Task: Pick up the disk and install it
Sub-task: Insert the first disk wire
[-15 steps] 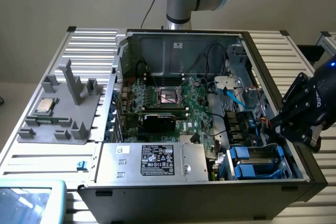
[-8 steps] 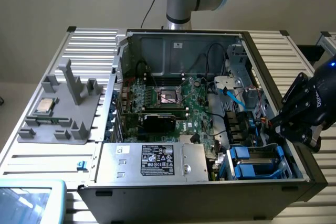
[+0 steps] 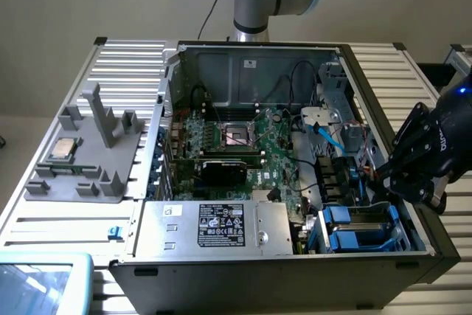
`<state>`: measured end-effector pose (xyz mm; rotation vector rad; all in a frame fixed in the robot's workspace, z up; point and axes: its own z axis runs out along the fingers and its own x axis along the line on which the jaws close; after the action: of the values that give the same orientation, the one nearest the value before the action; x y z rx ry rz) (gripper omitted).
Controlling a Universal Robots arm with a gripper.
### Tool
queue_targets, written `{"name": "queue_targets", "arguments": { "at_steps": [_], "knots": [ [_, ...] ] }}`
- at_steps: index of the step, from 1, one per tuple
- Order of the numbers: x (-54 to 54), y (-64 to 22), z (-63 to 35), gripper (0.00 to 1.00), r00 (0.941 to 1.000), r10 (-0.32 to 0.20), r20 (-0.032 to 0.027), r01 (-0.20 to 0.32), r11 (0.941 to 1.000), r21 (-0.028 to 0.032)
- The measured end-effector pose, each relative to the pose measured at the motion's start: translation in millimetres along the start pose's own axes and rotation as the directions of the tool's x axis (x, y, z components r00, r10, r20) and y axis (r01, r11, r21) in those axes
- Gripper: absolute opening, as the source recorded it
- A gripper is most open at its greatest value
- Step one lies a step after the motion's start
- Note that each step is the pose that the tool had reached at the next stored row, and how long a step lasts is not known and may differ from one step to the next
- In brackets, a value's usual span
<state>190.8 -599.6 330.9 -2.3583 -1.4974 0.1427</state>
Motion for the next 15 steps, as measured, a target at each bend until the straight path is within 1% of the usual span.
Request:
{"name": "queue_targets", "arguments": {
  "at_steps": [1,3,5,8,9,12,14,15],
  "knots": [
    [-0.5,-1.0,0.2,0.17,1.0,0.001,0.0023,-0.001,1.0,-0.0012],
    [-1.4,-3.4,0.9,0.17,0.9999,0.003,0.0107,-0.003,1.0,-0.0055],
    [-1.6,-5.4,1.1,0.17,0.9997,0.007,0.022,-0.007,0.9999,-0.0113],
    [0.5,-8.2,-3.0,0.17,0.9991,0.013,0.0408,-0.012,0.9997,-0.0212],
    [1.5,-9.5,-5.1,0.17,0.9988,0.015,0.0461,-0.014,0.9996,-0.0241],
    [4.9,-13.4,-12.2,0.17,0.9981,0.019,0.059,-0.017,0.9994,-0.0308],
    [6.5,-15.1,-14.9,0.17,0.9972,0.023,0.0714,-0.021,0.9991,-0.0375],
    [6.6,-15.3,-15.2,0.17,0.9968,0.025,0.0763,-0.022,0.9989,-0.0401]
  ]
}}
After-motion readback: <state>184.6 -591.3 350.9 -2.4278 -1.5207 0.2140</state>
